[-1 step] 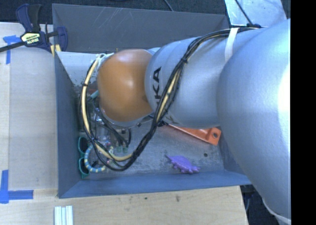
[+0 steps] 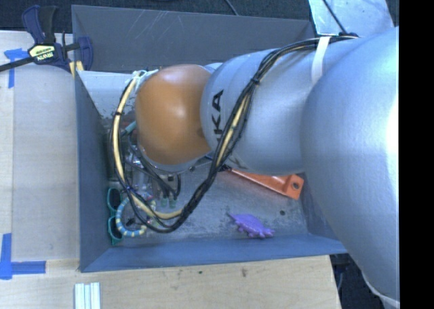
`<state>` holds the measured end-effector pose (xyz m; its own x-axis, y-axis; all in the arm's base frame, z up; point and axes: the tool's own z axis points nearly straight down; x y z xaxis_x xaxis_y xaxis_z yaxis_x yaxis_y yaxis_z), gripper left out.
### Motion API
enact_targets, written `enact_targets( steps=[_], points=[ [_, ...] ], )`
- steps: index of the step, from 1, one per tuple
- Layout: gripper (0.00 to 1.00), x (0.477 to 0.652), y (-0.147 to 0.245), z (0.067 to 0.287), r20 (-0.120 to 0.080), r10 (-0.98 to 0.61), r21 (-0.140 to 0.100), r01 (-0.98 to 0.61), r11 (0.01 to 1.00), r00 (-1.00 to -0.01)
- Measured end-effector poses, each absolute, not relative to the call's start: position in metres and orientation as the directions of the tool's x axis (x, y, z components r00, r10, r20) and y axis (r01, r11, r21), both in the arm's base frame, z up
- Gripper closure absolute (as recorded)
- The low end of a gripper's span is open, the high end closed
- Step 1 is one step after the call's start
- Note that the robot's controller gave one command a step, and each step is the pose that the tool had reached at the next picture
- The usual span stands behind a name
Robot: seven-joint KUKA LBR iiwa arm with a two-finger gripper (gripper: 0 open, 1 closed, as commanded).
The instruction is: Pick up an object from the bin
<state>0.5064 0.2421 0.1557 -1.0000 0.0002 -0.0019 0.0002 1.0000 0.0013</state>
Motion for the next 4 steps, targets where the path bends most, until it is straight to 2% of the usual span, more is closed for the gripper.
enact_targets(
  steps=[1, 2, 3, 4],
  points=[
    [1.0, 0.518, 0.203, 0.086, 0.005, -0.046, -0.001, -0.046, 0.999, -0.999],
    [1.0, 0.518, 0.203, 0.086, 0.005, -0.046, -0.001, -0.046, 0.999, -0.999],
    [1.0, 0.521, 0.205, 0.107, 0.005, -0.06, -0.001, -0.06, 0.998, -0.998],
    [1.0, 0.531, 0.2, 0.122, 0.001, -0.155, 0.0, -0.155, 0.988, -0.988]
  ],
)
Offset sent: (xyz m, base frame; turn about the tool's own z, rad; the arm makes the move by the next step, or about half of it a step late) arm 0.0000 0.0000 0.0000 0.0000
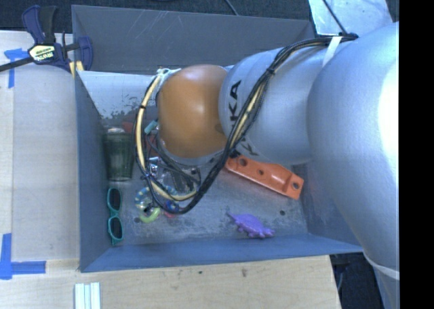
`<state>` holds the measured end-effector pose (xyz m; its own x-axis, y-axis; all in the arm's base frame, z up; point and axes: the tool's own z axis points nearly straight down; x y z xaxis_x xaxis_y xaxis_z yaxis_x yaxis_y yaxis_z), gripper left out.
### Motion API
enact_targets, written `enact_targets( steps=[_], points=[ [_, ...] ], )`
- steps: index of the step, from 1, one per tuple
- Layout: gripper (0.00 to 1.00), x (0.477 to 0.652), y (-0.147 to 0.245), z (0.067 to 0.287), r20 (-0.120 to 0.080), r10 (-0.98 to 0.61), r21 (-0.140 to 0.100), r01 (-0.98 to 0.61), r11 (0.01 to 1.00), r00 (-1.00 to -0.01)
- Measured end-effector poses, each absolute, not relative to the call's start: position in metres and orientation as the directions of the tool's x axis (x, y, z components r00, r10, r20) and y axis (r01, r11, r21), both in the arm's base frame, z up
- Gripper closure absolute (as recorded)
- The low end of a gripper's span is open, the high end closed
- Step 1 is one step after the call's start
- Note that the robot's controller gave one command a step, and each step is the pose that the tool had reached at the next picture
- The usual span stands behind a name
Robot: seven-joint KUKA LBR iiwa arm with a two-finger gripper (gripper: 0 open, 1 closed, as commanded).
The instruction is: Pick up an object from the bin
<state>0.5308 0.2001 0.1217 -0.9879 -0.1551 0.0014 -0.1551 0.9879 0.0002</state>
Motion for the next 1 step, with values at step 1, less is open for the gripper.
enact_targets(
  steps=[1],
  points=[
    [1.0, 0.5298, 0.2061, 0.1715, 0.009, -0.243, -0.001, -0.243, 0.97, -0.97]
  ],
)
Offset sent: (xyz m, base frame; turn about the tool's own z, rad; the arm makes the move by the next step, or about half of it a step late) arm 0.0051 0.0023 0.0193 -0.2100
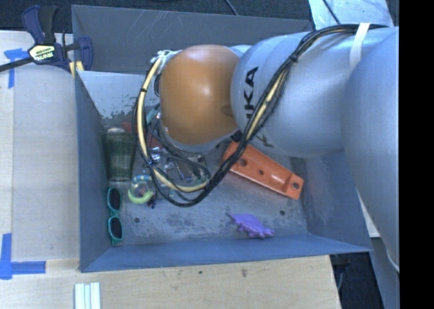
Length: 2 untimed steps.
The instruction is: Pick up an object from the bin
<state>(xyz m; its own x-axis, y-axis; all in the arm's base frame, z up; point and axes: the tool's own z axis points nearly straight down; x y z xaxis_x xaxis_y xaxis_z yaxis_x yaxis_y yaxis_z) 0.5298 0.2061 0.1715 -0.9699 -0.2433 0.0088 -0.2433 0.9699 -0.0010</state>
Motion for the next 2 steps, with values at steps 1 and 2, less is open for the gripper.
enact_targets(
  steps=[1, 2],
  points=[
    [1.0, 0.534, 0.207, 0.199, -0.006, -0.297, 0.001, -0.297, 0.955, -0.955],
    [1.0, 0.537, 0.21, 0.209, 0.015, -0.316, 0.0, -0.316, 0.949, -0.949]
  ],
)
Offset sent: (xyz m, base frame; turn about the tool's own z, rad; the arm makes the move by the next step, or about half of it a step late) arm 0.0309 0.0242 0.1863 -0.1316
